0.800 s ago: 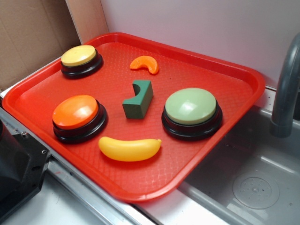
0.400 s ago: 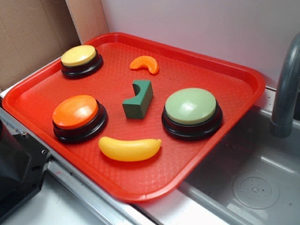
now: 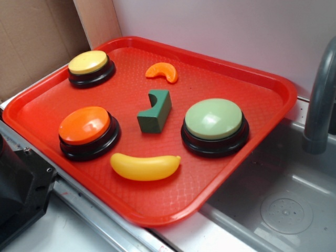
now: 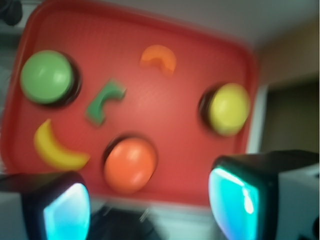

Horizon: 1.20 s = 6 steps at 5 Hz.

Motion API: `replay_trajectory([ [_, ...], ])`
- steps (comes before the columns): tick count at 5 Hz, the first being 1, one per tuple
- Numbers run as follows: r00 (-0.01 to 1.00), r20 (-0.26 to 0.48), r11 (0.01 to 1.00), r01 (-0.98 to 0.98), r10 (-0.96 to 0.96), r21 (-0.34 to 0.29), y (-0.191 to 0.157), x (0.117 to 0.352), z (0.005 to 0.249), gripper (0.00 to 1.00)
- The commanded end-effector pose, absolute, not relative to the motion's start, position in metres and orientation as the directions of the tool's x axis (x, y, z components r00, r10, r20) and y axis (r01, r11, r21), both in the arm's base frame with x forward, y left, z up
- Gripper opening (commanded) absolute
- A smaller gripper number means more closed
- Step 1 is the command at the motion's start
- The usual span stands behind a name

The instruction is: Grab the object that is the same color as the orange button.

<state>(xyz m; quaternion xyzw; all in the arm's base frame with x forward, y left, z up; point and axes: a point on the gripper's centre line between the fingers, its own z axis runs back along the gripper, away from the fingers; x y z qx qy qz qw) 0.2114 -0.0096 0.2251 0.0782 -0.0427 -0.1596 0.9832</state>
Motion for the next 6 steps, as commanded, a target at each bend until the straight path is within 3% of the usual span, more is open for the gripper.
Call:
replay_trajectory([
  [1,0.734,-0.071,0.682,0.658,-0.675,0.317,-0.009,0.294,0.200,1.00],
  [2,0.586,-0.269,0.524,0.808,-0.764,0.271,0.001,0.314,0.153,1.00],
  [3,0.453,-0.361,0.423,0.891,-0.815,0.164,0.005,0.320,0.106,1.00],
  [4,0.400,-0.385,0.392,0.914,-0.832,0.104,0.004,0.328,0.073,1.00],
  [6,0.373,-0.383,0.391,0.920,-0.845,0.034,0.005,0.330,0.043,1.00],
])
